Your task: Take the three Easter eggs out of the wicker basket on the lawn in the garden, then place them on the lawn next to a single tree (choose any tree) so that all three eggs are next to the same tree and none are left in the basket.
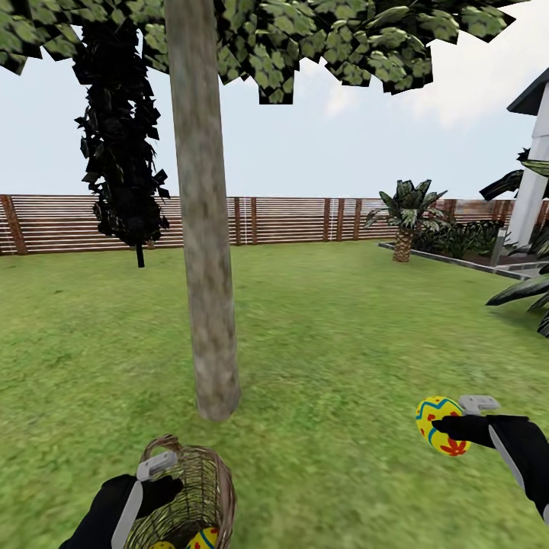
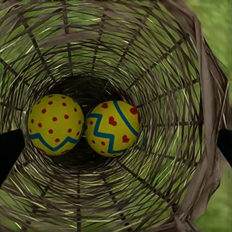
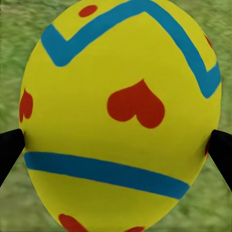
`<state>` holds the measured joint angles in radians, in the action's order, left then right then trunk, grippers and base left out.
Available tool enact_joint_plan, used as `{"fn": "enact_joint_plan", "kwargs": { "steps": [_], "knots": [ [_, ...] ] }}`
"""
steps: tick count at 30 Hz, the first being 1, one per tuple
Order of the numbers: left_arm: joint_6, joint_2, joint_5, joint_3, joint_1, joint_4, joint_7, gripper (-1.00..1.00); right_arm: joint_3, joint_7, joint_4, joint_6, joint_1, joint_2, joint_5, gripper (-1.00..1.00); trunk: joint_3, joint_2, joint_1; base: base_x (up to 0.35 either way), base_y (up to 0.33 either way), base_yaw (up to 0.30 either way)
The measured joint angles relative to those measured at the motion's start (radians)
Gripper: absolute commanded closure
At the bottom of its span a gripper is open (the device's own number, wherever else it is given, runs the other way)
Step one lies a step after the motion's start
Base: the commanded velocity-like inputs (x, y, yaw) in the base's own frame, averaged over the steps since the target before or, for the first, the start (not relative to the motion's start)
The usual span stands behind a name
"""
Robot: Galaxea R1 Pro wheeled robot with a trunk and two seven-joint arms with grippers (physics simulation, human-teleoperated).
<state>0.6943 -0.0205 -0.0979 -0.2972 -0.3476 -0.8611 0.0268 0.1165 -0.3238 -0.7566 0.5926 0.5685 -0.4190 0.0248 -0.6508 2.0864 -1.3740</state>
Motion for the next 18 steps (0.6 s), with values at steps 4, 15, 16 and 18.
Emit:
{"fn": "enact_joint_plan", "kwargs": {
  "steps": [4,15,16,18],
  "knots": [
    [0.001,0.000,0.002,0.000,0.000,0.003,0.002,-1.00,-0.001,0.000,0.000,0.000,0.000,0.000,0.000,1.00,-0.012,0.028,-0.015,0.000,0.000,0.000],
    [0.002,-0.002,0.003,0.000,0.000,0.006,0.004,-1.00,-0.003,0.000,0.002,-0.001,0.000,0.004,0.001,1.00,-0.047,0.105,-0.057,0.000,0.000,0.000],
    [0.001,-0.002,0.003,0.000,0.000,0.006,0.004,-1.00,-0.003,0.000,0.002,-0.001,0.000,0.004,0.001,1.00,-0.050,0.112,-0.061,0.000,0.000,0.000],
    [0.001,-0.002,0.003,0.000,0.000,0.006,0.004,-1.00,-0.003,0.000,0.003,-0.001,0.000,0.005,0.001,1.00,-0.056,0.126,-0.069,0.000,0.000,0.000]
  ]
}}
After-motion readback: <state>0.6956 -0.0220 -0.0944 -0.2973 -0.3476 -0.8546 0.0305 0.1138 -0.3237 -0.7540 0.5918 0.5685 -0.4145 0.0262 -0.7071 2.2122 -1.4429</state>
